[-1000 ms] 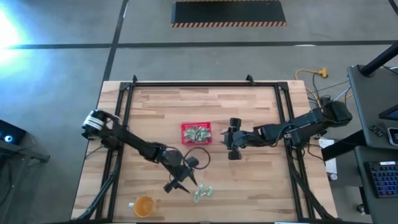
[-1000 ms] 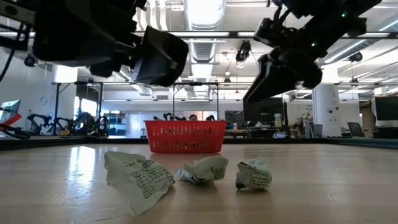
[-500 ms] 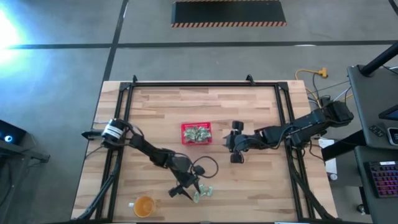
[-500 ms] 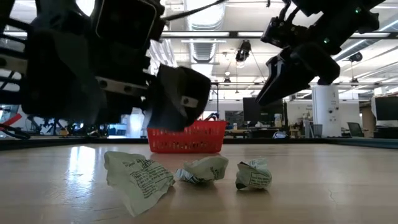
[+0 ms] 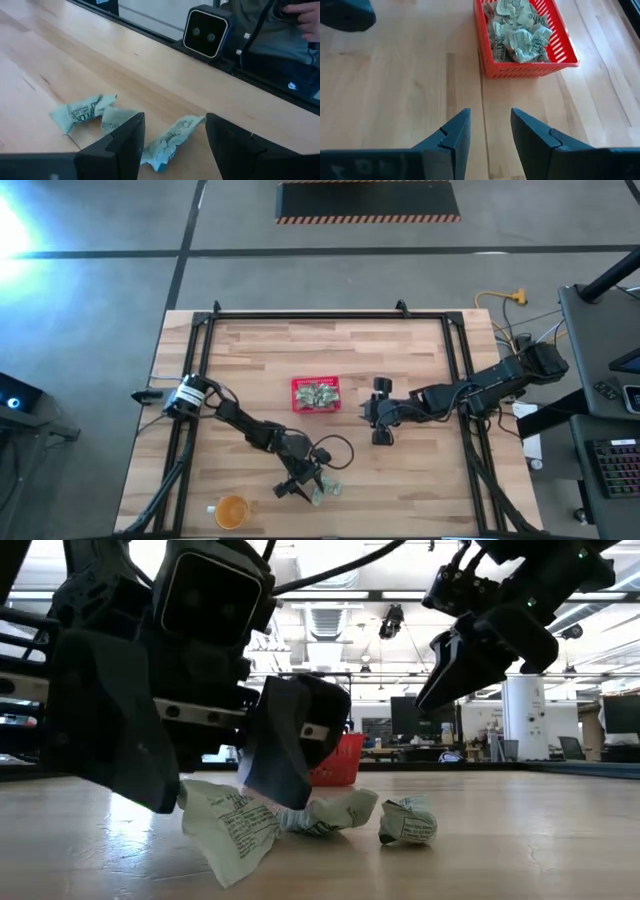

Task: Pick and place items into bin
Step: Put the stevia packet into the red bin

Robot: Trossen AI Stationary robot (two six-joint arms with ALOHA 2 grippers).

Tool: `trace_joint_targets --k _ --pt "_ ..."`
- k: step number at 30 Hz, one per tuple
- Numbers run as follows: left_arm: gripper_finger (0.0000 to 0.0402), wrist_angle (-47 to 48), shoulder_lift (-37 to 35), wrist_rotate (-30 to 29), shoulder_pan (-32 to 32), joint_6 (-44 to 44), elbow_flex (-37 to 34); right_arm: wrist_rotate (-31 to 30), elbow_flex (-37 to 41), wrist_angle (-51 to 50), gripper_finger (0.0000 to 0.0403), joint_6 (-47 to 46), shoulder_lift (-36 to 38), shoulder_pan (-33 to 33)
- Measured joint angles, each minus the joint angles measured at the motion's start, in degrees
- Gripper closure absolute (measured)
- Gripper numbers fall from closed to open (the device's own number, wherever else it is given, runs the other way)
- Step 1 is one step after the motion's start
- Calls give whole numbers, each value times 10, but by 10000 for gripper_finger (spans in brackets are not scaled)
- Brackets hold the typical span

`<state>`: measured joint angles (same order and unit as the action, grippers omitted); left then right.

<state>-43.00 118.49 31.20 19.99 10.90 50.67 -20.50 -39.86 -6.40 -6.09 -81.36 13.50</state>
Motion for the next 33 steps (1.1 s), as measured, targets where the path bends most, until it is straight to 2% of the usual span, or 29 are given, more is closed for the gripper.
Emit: trace_joint_targets --k 3,6,19,27,30,33 --pt "212 4 0 0 -1 0 -1 0 0 -4 275 0 0 1" --pt "234 11 0 0 -1 1 0 0 0 -4 275 0 0 2" --pt "391 31 -2 0 -12 4 0 0 0 -6 285 0 0 2" --pt "400 46 -18 -1 -16 0 -1 0 0 -7 289 0 0 2" --pt "401 92 -47 -6 -17 1 -3 -1 0 -7 291 2 0 3" --pt "401 160 -91 -46 -19 14 -5 -1 0 -7 291 3 0 3"
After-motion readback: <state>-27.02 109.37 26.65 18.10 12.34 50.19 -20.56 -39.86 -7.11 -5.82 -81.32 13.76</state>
